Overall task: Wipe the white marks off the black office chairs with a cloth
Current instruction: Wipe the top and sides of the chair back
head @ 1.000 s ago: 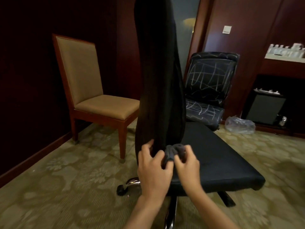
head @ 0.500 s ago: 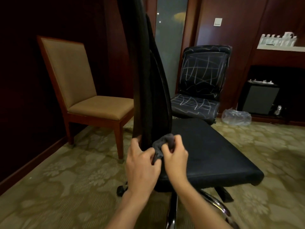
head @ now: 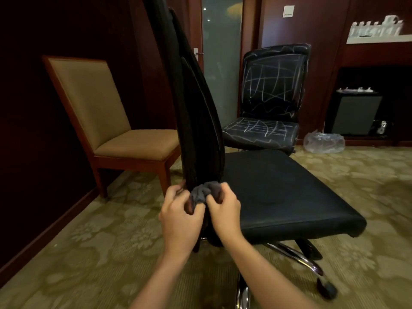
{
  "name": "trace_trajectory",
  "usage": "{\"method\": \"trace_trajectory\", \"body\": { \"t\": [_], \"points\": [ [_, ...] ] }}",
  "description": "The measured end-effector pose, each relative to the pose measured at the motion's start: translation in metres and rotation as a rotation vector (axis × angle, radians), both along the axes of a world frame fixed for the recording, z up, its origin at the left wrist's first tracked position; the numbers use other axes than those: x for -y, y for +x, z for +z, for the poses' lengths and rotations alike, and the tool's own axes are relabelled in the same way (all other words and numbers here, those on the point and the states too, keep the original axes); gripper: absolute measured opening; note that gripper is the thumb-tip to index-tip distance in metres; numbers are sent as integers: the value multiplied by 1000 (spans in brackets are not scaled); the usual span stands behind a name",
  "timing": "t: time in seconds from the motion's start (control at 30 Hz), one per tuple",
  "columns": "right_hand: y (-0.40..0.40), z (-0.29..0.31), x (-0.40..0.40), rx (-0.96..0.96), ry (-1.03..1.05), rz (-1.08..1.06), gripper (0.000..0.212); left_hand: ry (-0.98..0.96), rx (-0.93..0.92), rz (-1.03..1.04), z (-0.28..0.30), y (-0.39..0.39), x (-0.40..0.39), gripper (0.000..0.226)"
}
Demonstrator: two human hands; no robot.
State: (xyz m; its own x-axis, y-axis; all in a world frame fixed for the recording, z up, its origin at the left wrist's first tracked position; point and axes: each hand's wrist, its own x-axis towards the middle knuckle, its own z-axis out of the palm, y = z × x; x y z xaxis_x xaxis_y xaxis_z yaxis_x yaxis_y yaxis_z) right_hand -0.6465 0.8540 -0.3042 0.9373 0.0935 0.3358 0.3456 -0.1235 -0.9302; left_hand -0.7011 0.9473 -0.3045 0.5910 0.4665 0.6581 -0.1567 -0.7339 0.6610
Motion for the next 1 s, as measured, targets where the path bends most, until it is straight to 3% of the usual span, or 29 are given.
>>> {"method": "trace_trajectory", "body": {
  "t": [0.07,0.13,0.27,0.33,0.43,0.53,0.63,0.7,0.83,1.0],
  "points": [
    [0,-15,-6,-92,10,21,10,47,-23,-88,-13,-6,-3,52],
    [3,-20,-7,-165,5,47,6,47,-68,-136,-23,-9,-9,55],
    [2,3,-9,-132,105,76,8,-26,1,-74,-7,-10,-18,16],
    [8,33,-17,-45,190,40,14,-46,129,-37,19,-1,-23,13],
    [15,61,-31,35,164,-50,23,-113,140,-18,47,16,-33,5],
    [13,33,-39,-30,133,-33,18,-115,63,-53,39,22,-39,7],
    [18,-15,-44,-160,69,-22,15,-83,-51,-2,7,23,-38,30],
    [23,-43,-49,-243,-28,-18,14,-109,-103,49,-19,25,-37,43],
    [29,-77,-63,-356,-282,-20,17,-167,-199,64,-55,31,-57,48],
    [46,-43,-75,-70,-110,-87,24,-163,-234,6,-40,49,-91,24]
  ]
}}
